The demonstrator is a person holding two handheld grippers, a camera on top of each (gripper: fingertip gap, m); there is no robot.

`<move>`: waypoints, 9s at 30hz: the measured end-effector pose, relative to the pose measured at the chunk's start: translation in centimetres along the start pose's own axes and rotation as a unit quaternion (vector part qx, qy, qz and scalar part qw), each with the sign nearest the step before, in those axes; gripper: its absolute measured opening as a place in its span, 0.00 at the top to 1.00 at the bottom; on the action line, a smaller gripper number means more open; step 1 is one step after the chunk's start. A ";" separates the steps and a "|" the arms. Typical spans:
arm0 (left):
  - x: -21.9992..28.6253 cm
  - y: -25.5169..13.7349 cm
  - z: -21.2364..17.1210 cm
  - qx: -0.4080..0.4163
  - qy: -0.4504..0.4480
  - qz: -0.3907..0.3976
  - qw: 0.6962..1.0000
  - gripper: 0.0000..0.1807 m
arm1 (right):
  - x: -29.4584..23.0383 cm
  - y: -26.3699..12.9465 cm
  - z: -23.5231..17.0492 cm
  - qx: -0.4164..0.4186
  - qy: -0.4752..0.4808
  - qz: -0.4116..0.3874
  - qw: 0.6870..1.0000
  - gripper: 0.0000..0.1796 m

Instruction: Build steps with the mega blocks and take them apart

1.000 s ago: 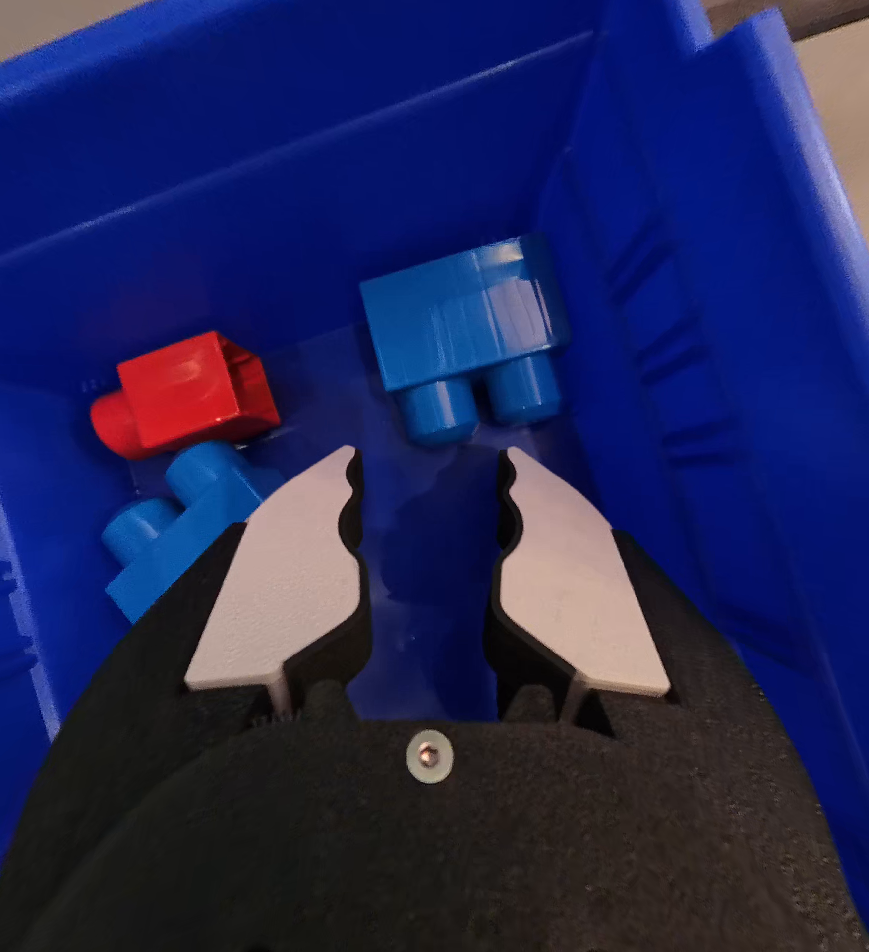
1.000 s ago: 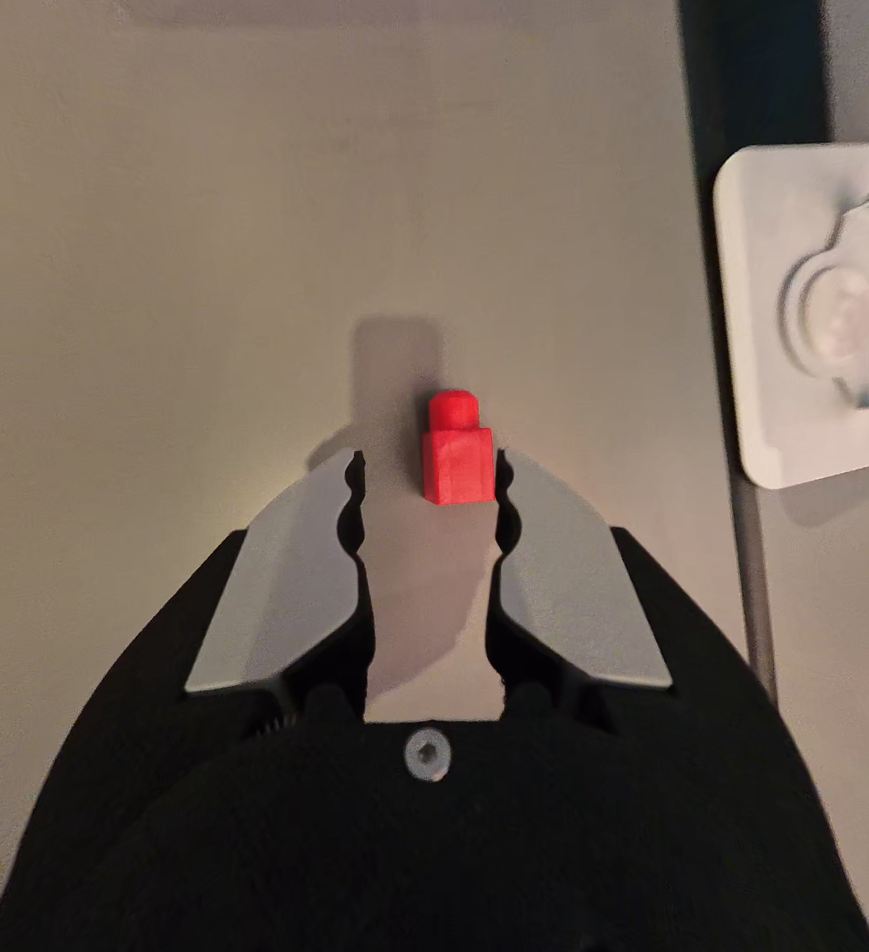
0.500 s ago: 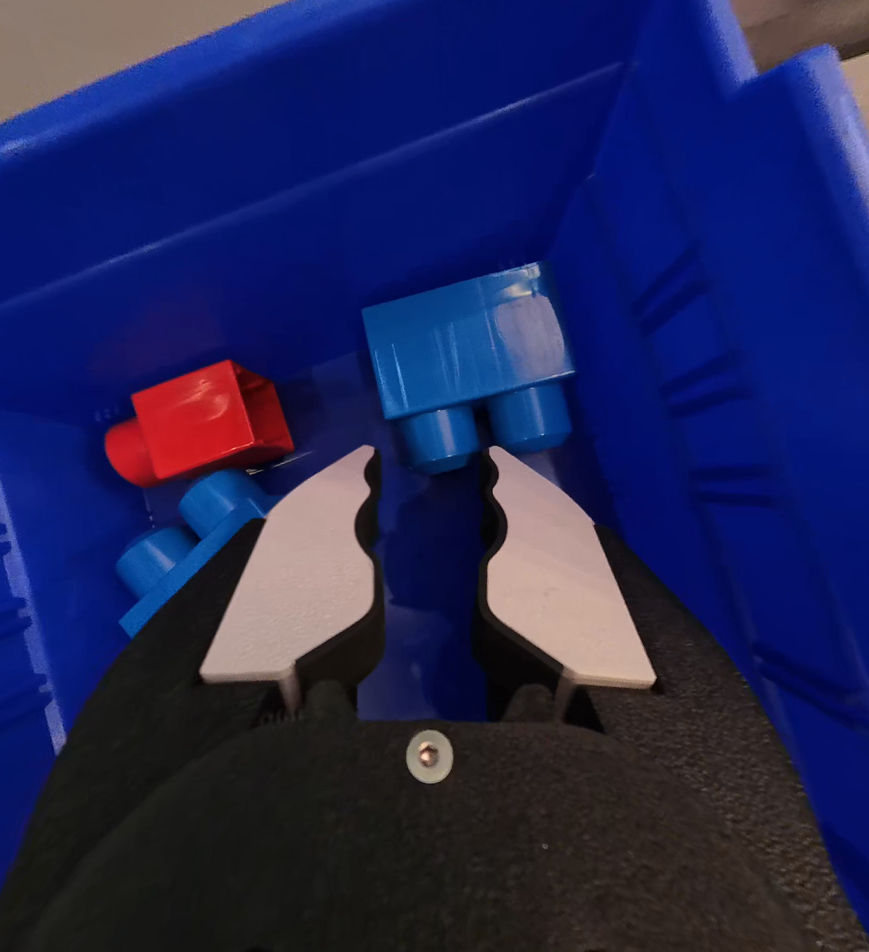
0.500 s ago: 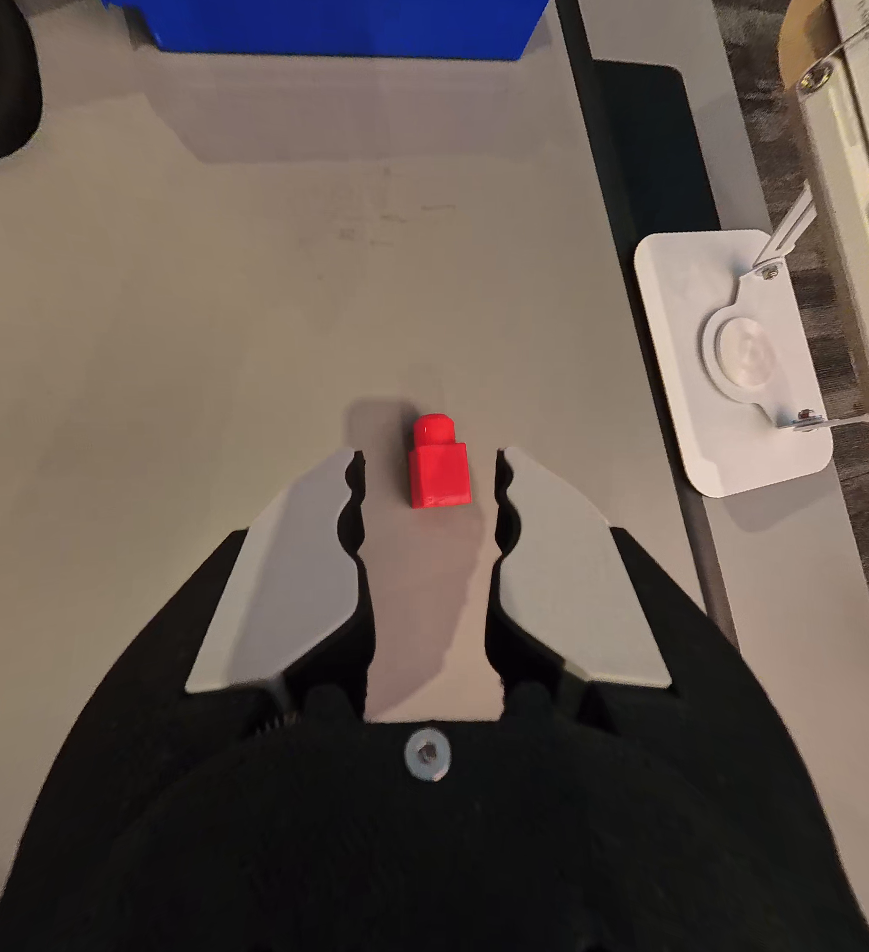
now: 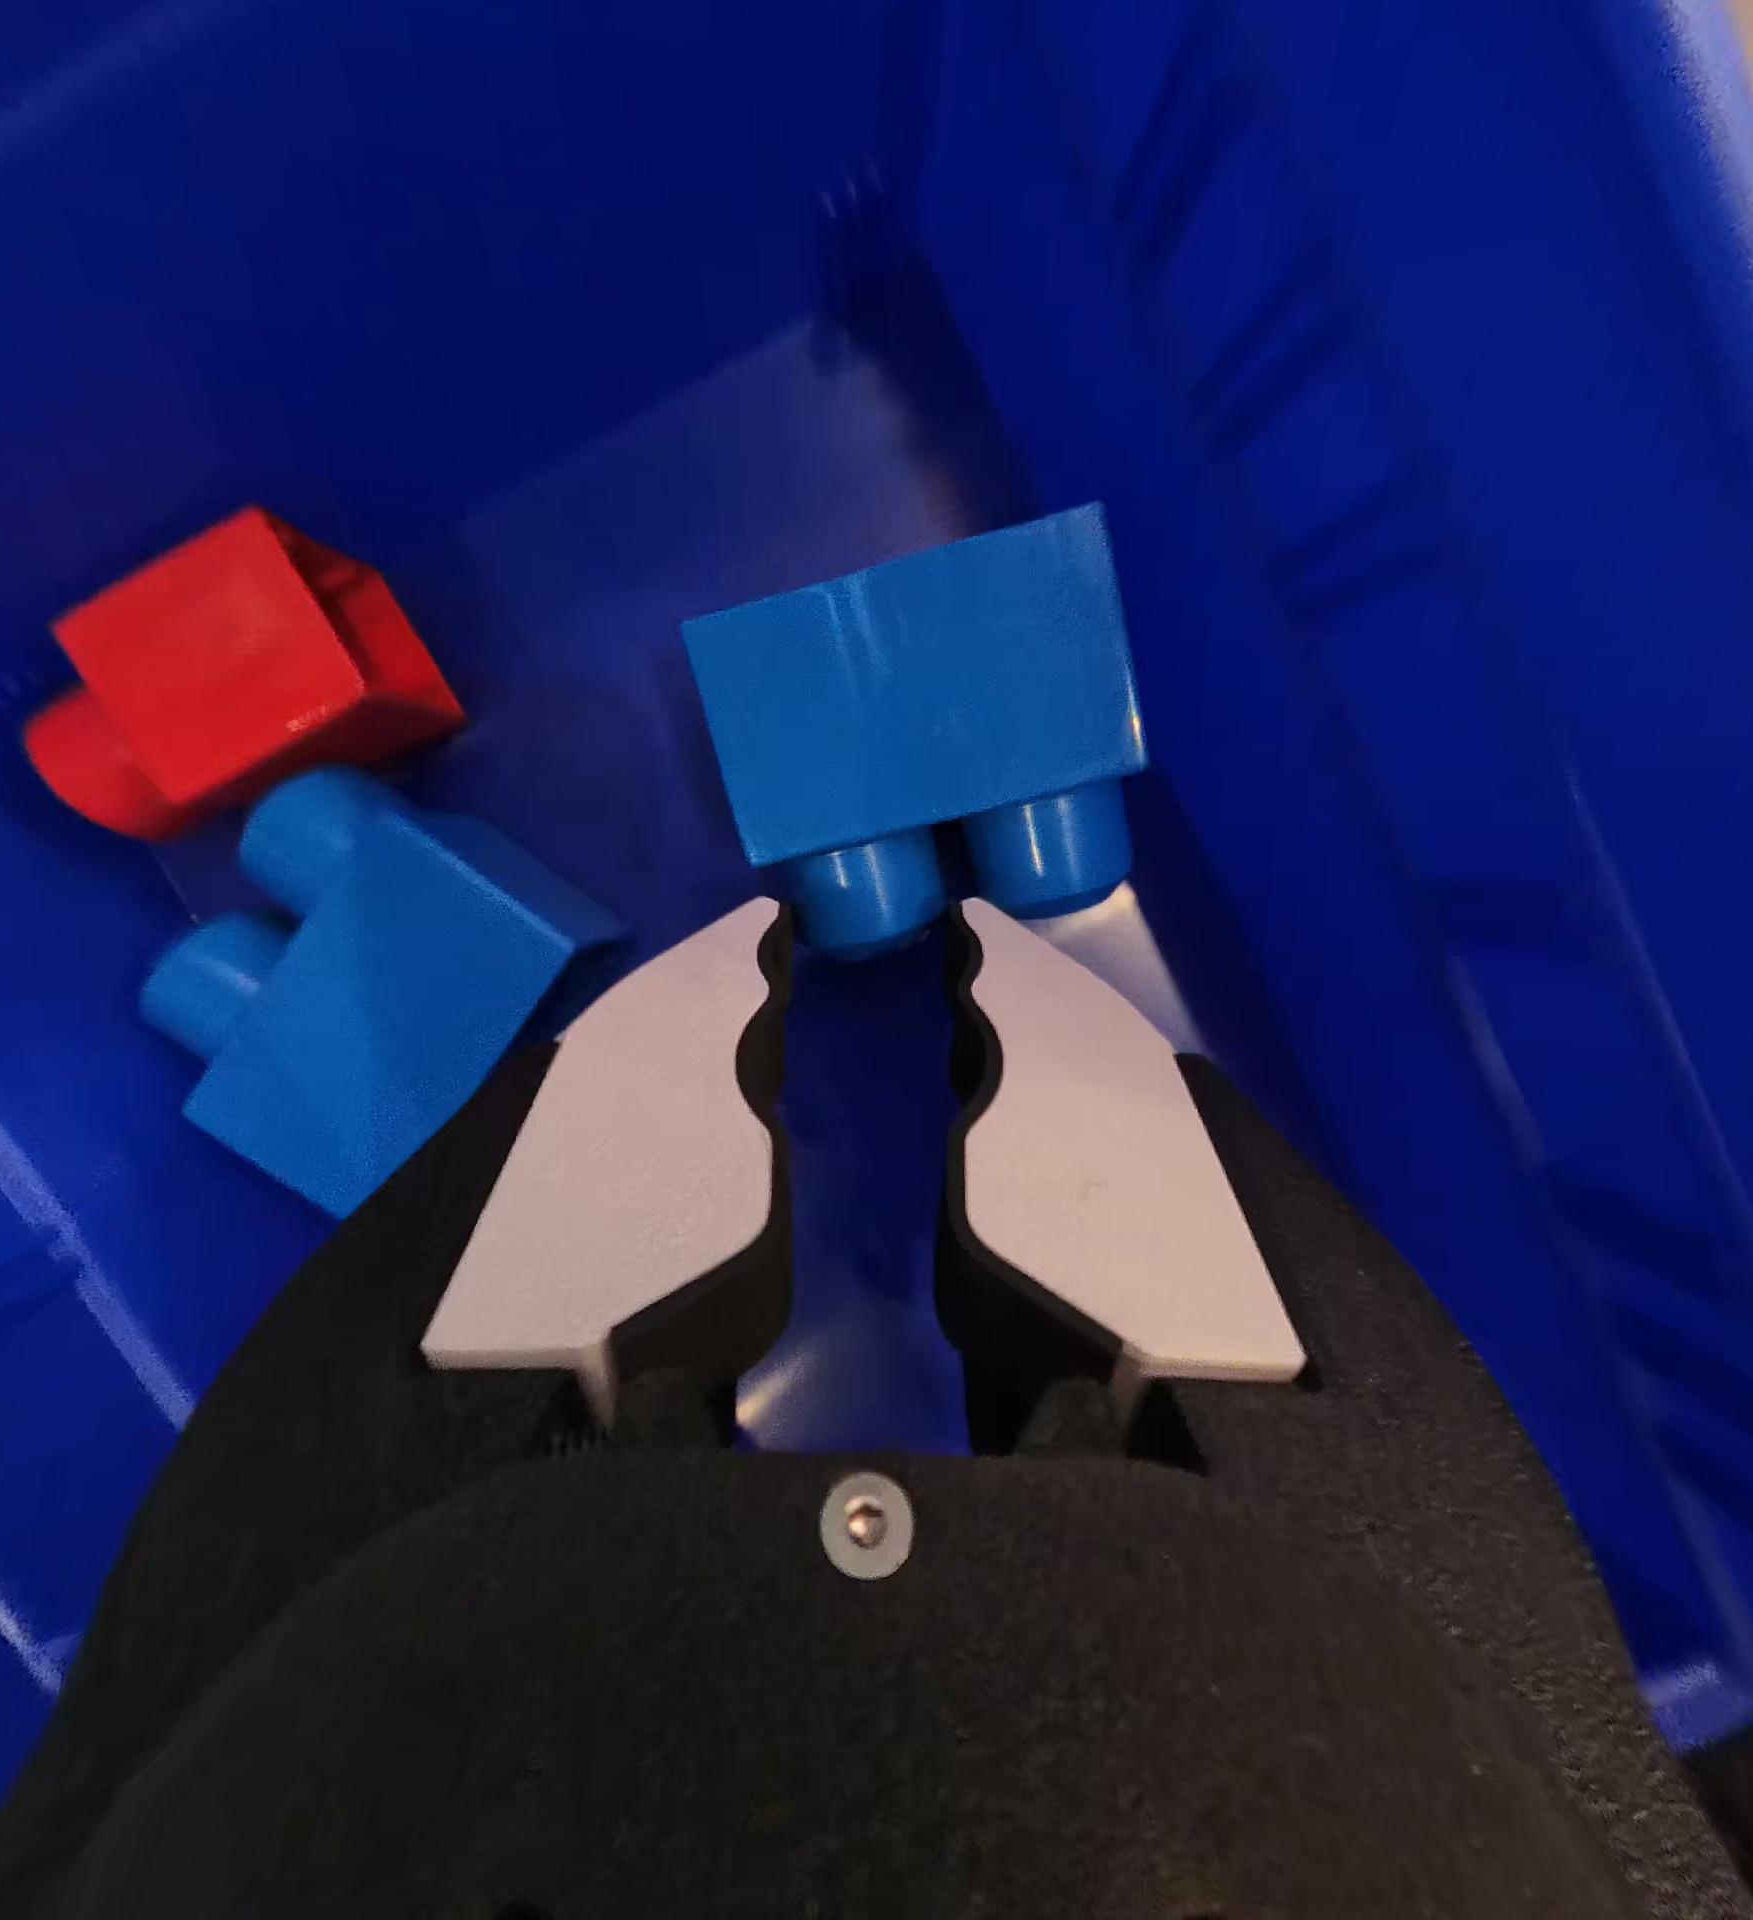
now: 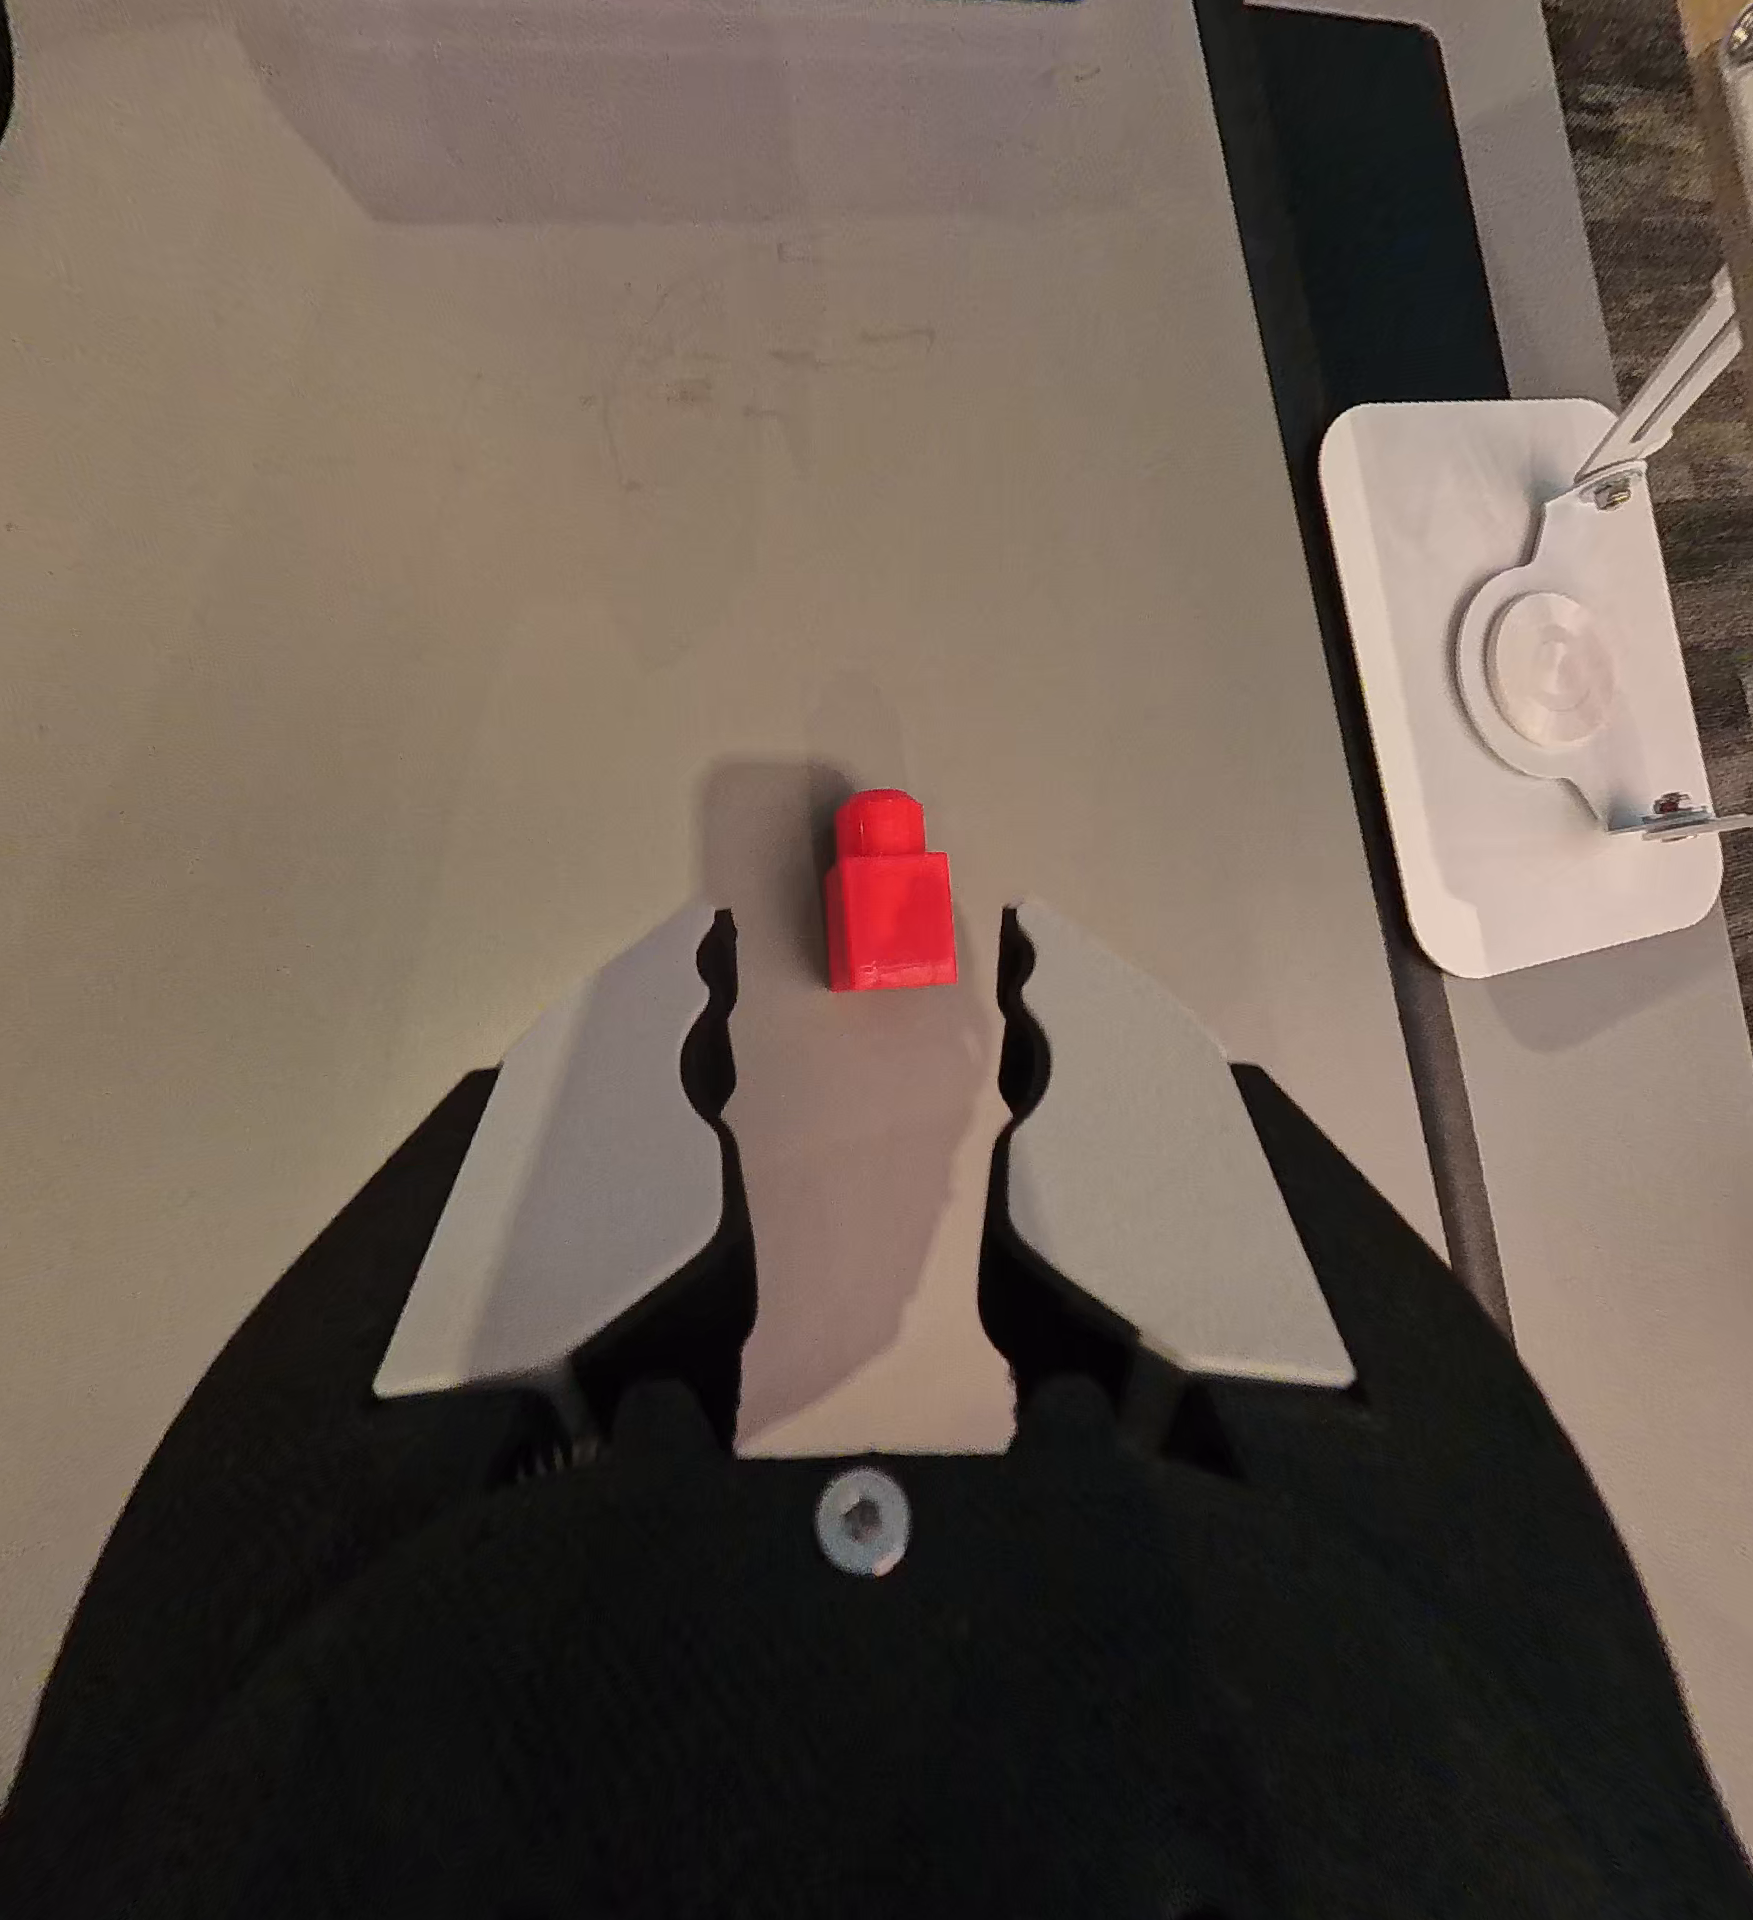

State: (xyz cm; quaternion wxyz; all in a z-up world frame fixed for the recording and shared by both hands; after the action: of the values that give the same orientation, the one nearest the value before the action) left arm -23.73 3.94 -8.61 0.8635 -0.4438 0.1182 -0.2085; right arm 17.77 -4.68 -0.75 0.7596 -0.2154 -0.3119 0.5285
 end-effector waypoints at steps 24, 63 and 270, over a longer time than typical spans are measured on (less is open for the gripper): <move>1.6 1.5 1.4 -0.044 -0.036 0.046 0.997 0.56 | 0.4 0.0 -1.1 -0.016 0.001 -0.002 1.000 0.73; 28.6 -5.5 6.5 -0.029 0.172 -0.378 0.909 0.57 | -8.9 3.1 4.8 0.109 -0.449 -0.113 0.879 0.68; 20.3 -14.2 11.4 0.458 0.266 -0.215 0.821 0.80 | 1.6 5.8 -2.0 -0.069 0.056 0.053 0.995 0.72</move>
State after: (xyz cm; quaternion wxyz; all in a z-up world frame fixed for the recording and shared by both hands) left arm -4.95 -4.76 9.17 0.8355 0.0614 0.1356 -0.5289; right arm 15.70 -1.19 -5.58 0.7301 -0.3125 -0.2929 0.5325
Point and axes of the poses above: each gripper's, where its closed fingertips meet, y out along the fingers, z out of its top, x = y × z across the jaws, the point moved 6 cm from there along -y, back along the fingers, and after that the axes turned 10 degrees about x, right-handed, at the moved point
